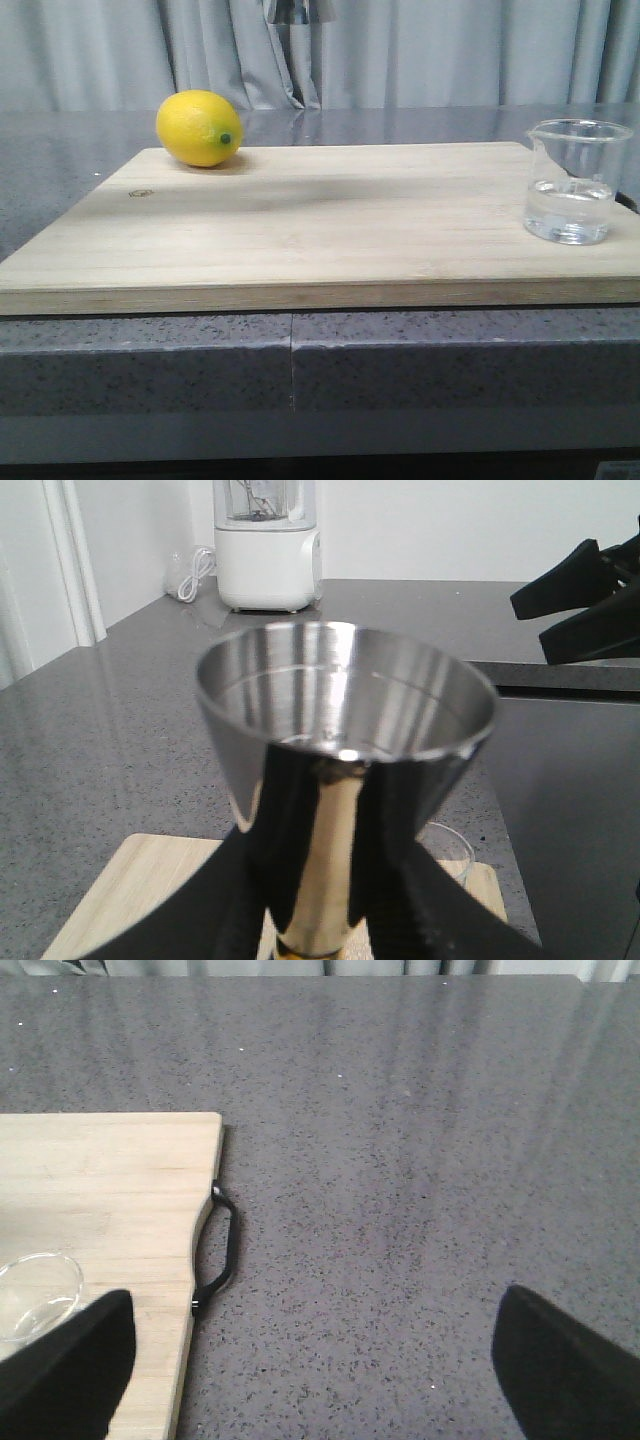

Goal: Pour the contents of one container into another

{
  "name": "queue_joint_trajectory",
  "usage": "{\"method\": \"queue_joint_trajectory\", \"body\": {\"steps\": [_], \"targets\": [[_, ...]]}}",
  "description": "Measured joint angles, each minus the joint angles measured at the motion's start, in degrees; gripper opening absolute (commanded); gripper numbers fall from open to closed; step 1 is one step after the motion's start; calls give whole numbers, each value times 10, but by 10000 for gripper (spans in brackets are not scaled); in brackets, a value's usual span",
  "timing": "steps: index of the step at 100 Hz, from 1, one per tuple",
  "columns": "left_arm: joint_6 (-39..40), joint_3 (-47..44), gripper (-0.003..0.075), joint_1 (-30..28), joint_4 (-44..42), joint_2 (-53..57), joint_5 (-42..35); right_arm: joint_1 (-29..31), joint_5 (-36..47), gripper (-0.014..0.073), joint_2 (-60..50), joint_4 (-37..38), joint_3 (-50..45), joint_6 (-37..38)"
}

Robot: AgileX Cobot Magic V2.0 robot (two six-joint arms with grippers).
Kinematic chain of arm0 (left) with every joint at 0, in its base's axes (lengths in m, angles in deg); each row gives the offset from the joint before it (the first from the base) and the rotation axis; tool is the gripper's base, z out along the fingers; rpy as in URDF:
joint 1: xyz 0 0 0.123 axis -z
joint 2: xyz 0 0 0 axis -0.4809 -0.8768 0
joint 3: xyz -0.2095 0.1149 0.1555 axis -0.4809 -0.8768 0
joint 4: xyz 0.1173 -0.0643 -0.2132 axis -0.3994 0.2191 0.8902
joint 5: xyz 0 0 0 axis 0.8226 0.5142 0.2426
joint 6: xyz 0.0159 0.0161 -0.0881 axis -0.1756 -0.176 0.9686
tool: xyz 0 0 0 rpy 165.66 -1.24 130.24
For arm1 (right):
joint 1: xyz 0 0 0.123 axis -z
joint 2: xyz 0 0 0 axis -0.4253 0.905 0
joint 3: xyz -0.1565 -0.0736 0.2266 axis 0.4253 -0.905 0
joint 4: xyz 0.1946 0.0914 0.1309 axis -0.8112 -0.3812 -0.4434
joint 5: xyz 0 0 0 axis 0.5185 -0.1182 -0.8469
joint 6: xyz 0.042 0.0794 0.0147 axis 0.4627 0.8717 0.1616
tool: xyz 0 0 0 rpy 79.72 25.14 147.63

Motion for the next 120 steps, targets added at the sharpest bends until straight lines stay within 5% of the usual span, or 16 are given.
{"method": "queue_joint_trajectory", "body": {"steps": [18,59,120], "targets": [[0,0,187,0,0,0,0,-19,-13,657,31,-36,12,-58],[0,0,187,0,0,0,0,-195,20,657,99,-53,12,-74],[0,0,187,0,1,0,0,-242,470,657,121,-101,-244,-74]]}}
